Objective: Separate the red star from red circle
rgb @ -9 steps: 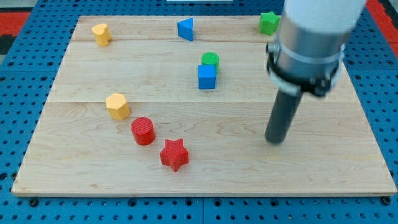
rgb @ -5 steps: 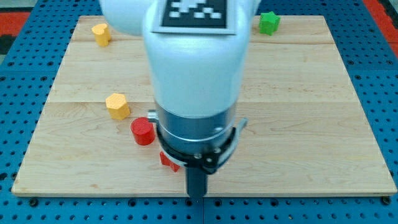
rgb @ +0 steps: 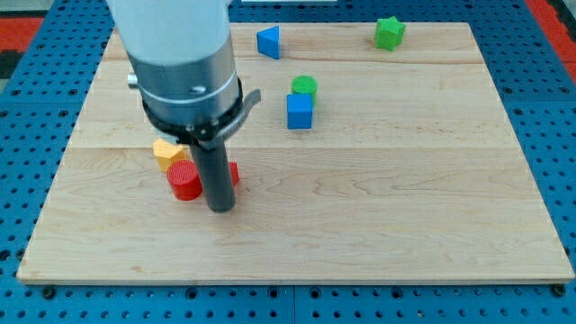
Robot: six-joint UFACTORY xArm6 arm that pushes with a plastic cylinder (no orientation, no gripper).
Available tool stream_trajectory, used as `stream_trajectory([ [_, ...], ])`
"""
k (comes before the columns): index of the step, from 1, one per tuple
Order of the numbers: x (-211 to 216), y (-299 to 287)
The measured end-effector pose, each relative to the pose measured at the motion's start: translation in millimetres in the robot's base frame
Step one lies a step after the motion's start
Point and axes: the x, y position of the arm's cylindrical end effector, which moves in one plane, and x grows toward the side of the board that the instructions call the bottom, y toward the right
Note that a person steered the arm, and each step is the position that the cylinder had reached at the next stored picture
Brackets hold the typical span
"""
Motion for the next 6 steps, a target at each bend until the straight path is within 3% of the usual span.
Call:
stream_trajectory([
  [2,-77,-2],
  [4,-104,20],
  [5,-105,-35],
  [6,-122,-10],
])
